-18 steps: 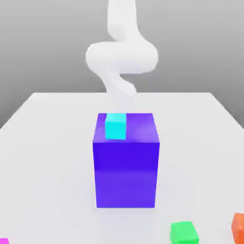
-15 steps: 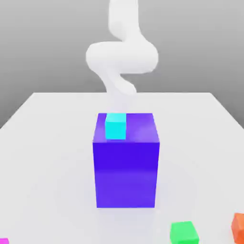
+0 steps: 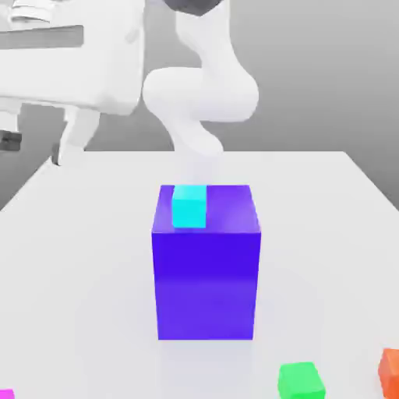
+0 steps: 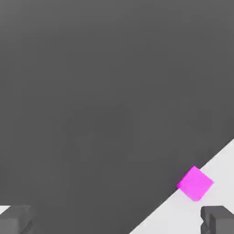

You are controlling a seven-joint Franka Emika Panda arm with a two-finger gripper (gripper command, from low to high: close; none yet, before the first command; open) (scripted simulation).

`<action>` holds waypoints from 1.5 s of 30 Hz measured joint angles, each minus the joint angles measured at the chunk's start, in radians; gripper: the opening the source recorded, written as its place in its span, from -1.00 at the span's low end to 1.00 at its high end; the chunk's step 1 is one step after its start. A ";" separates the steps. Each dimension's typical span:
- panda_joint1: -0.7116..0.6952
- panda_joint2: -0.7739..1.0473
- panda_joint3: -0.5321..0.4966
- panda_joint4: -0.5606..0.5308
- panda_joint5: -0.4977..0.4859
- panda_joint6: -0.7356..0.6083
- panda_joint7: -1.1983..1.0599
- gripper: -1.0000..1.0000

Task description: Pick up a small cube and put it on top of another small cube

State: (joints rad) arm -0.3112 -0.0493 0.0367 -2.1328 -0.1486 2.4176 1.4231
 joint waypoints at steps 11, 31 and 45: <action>-0.084 0.387 -0.059 0.085 0.080 0.075 0.224 0.00; -0.127 0.582 -0.065 0.124 0.181 0.125 0.301 -1.00; 0.260 0.308 0.159 -0.171 0.087 0.145 0.610 -1.00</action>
State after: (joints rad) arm -0.0509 0.2587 0.1956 -2.3037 -0.0618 2.5627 2.0328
